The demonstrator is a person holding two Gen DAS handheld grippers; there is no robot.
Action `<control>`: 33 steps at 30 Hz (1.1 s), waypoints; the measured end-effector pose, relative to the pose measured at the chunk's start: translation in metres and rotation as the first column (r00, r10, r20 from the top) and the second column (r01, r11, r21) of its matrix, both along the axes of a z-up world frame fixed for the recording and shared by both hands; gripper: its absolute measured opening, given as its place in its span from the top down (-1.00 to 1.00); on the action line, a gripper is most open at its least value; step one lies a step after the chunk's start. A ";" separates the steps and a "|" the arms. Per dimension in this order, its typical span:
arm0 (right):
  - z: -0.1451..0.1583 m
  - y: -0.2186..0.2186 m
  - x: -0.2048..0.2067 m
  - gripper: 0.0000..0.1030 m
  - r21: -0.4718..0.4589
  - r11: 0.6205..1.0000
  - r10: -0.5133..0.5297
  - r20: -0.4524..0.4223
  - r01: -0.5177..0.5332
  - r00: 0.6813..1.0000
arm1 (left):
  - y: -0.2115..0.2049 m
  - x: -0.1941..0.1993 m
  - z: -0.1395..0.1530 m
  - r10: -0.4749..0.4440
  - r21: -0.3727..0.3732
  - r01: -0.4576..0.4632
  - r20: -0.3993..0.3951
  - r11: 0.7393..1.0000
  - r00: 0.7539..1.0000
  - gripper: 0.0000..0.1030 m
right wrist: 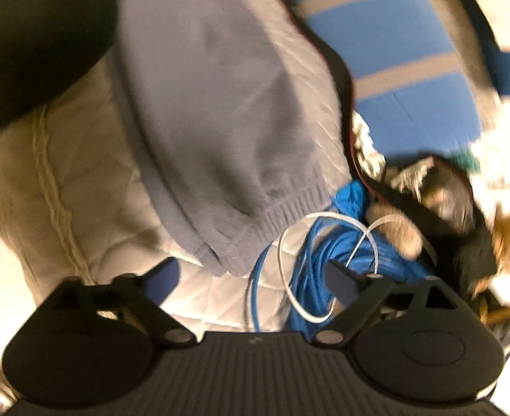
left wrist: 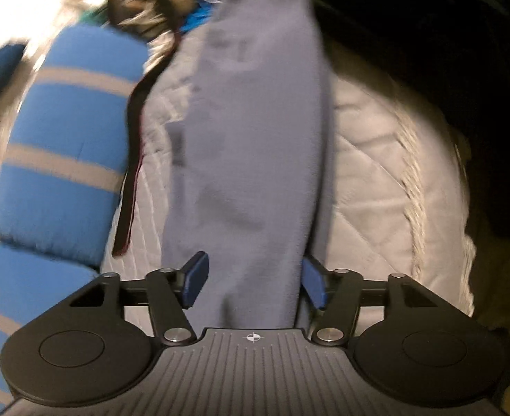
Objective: Fold clothes
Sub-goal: 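Open both grippers to lay the folded sweatpants on the bed, then grasp the folded sweatpants edge with the left gripper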
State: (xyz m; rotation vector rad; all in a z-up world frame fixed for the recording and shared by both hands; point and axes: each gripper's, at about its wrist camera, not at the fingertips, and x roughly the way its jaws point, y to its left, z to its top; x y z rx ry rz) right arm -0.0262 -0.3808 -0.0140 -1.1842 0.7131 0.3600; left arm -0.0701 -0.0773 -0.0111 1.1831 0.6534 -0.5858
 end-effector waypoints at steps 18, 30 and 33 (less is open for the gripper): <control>0.074 0.051 0.023 -1.00 0.665 0.617 -0.387 -0.209 0.421 0.898 | 0.024 0.088 0.089 0.209 -0.520 -0.352 -0.313 0.778 0.926 -0.20; 0.052 0.202 0.050 -1.00 0.662 0.486 -0.379 -0.429 0.570 0.820 | 0.007 0.178 0.063 0.160 -0.574 -0.345 -0.348 0.742 0.924 -0.17; 0.031 0.224 0.048 -1.00 0.667 0.428 -0.433 -0.441 0.610 0.786 | 0.005 0.200 0.053 0.101 -0.575 -0.328 -0.391 0.749 0.915 -0.05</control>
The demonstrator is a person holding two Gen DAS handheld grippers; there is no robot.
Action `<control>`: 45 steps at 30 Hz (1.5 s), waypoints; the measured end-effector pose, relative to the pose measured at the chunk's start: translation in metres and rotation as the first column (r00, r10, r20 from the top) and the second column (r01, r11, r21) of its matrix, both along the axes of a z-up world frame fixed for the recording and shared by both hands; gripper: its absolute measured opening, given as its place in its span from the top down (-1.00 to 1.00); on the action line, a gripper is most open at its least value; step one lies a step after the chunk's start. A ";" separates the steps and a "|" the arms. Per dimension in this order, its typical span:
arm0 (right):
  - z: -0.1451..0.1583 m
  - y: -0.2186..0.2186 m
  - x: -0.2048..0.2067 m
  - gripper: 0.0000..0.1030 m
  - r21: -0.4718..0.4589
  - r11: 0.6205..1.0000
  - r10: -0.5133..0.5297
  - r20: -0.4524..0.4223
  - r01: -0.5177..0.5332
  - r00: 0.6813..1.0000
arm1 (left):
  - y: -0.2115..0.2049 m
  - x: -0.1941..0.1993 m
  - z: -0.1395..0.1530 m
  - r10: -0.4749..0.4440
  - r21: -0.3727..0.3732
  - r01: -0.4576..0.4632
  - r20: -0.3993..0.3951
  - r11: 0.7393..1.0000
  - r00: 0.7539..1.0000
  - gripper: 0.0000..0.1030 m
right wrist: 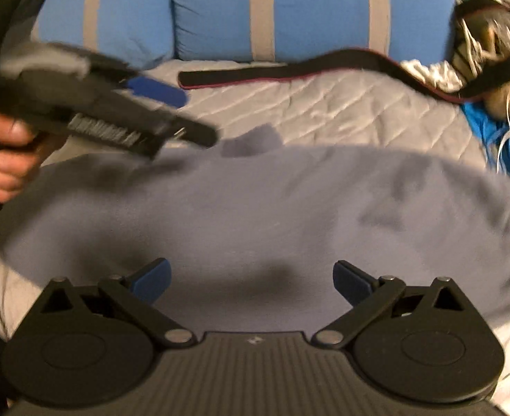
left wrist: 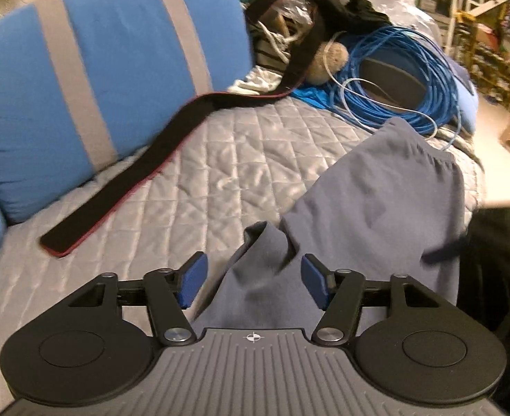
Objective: Fold clothes
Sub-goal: 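Grasp the folded sweatpants edge with the left gripper, then pull the sweatpants edge with the left gripper to straighten the fold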
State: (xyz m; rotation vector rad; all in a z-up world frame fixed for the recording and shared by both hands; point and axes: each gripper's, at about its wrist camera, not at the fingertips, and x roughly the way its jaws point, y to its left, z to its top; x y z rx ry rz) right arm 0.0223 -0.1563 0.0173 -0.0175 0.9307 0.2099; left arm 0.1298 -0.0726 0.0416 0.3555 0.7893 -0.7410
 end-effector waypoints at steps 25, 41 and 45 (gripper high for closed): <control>-0.052 0.034 -0.013 -0.99 -0.054 0.998 -0.023 0.106 0.029 0.994 | 0.022 0.113 -0.059 0.087 -0.242 -0.207 -0.427 0.948 0.900 0.93; -0.052 0.031 -0.011 -1.00 -0.039 0.999 -0.021 0.104 0.026 0.994 | 0.000 0.069 -0.029 -0.005 -0.203 -0.056 -0.289 0.978 0.957 0.92; -0.052 0.031 -0.011 -1.00 -0.038 0.999 -0.021 0.103 0.026 0.994 | -0.022 0.025 -0.020 -0.117 -0.095 0.104 -0.151 0.990 0.982 0.91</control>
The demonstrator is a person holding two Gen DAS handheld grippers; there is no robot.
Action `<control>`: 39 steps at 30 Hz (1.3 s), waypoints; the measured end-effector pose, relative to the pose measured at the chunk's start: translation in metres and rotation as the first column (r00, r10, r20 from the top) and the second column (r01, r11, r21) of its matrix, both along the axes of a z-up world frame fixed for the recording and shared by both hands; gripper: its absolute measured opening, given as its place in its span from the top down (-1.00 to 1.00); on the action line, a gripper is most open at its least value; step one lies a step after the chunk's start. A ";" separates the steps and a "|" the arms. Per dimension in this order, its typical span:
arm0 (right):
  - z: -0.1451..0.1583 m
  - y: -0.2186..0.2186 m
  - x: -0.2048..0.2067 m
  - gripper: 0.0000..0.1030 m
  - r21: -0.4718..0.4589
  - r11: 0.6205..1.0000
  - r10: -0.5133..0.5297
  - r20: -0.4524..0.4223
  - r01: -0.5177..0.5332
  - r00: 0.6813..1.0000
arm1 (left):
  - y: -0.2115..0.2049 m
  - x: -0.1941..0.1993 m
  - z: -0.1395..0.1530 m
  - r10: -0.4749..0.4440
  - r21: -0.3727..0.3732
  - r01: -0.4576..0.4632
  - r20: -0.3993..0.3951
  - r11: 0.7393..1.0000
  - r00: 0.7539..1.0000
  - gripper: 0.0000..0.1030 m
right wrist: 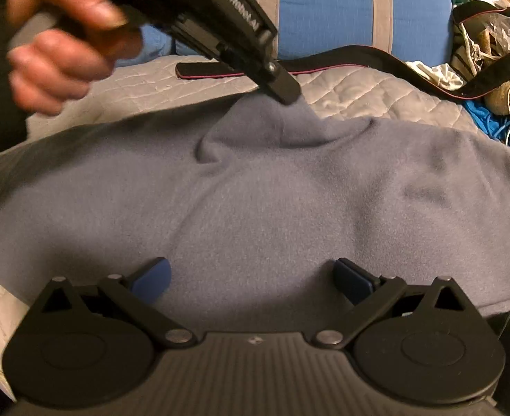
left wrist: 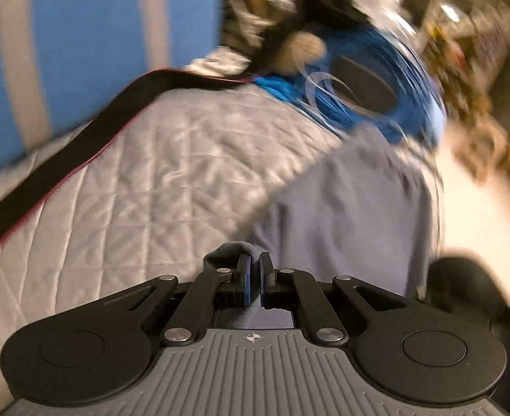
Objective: Fold clothes
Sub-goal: 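Pull the sweatpants edge with the left gripper to straighten the fold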
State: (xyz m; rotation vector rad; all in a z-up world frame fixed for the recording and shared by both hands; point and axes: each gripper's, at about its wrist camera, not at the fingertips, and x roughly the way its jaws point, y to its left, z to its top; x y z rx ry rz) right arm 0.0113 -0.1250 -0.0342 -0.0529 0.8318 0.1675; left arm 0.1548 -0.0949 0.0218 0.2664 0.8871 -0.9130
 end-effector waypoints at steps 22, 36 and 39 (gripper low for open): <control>-0.002 0.002 0.001 -1.00 0.000 1.000 0.001 0.006 -0.001 1.000 | 0.025 0.045 -0.027 -0.059 -0.028 0.055 -0.156 0.998 0.986 0.29; -0.003 0.000 0.001 -1.00 0.000 1.000 0.004 0.009 -0.004 1.000 | 0.012 0.088 -0.050 -0.102 -0.111 0.059 -0.440 0.992 0.892 0.28; -0.004 -0.001 0.002 -1.00 -0.001 1.000 0.004 0.010 -0.004 1.000 | 0.011 0.094 -0.055 -0.110 -0.155 0.040 -0.476 0.987 0.872 0.28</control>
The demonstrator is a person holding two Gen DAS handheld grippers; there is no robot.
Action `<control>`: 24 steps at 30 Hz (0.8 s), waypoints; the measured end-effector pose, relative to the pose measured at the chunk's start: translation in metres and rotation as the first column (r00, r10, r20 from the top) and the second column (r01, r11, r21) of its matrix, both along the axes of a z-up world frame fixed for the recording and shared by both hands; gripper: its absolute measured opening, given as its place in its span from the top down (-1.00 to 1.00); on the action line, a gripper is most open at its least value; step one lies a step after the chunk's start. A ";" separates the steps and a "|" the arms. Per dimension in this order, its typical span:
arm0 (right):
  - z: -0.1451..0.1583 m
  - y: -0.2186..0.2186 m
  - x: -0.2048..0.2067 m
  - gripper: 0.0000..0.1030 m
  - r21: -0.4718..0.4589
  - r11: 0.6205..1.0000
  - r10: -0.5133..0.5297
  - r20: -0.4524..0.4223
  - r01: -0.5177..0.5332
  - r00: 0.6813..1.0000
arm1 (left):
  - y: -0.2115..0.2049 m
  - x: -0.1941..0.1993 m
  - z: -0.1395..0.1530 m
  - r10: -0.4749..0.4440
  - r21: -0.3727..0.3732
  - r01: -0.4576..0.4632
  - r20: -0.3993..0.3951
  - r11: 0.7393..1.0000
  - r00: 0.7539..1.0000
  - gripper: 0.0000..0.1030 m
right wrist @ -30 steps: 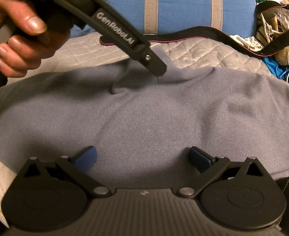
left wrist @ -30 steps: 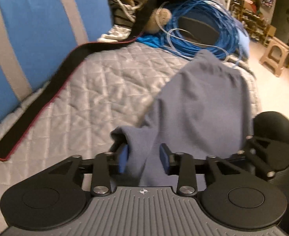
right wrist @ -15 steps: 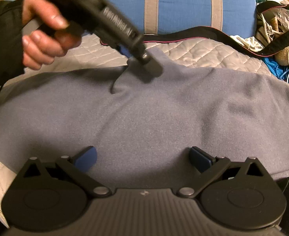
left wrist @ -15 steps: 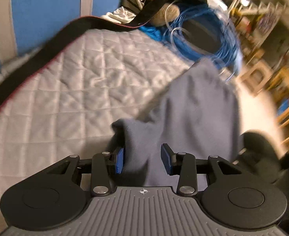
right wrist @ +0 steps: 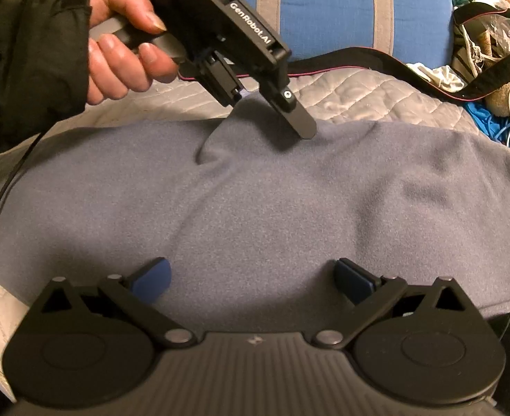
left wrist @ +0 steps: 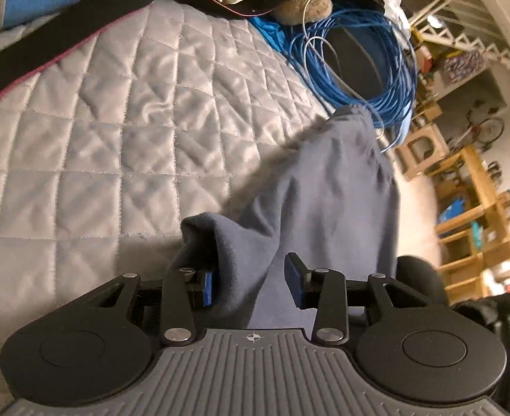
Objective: Fold clothes
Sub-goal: 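Pull the sweatpants edge with the left gripper to straighten the fold, then open the left gripper to release the sweatpants edge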
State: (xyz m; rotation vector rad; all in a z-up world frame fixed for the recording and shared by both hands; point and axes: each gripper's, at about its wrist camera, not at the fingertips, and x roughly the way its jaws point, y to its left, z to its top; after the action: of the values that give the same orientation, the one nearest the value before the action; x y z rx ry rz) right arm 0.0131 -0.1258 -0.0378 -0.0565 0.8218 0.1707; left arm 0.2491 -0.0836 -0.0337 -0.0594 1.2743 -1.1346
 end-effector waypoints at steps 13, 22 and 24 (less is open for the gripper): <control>-0.001 0.004 -0.002 -0.99 -0.016 1.000 0.008 0.001 -0.008 1.000 | 0.008 0.028 -0.011 0.187 -0.121 -0.205 -0.148 0.971 0.971 0.94; -0.003 0.005 -0.001 -0.98 -0.026 1.000 0.013 -0.004 -0.013 1.000 | 0.013 0.042 -0.024 0.160 -0.136 -0.186 -0.184 0.973 0.970 0.93; -0.003 0.005 -0.001 -0.98 -0.027 1.000 0.014 -0.002 -0.014 1.000 | 0.016 0.045 -0.026 0.140 -0.144 -0.170 -0.194 0.975 0.971 0.92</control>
State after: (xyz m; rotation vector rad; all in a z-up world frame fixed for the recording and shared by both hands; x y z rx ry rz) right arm 0.0123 -0.1208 -0.0410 -0.0873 0.8262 0.1734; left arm 0.2942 -0.0677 -0.0597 -0.3853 1.3129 -1.1122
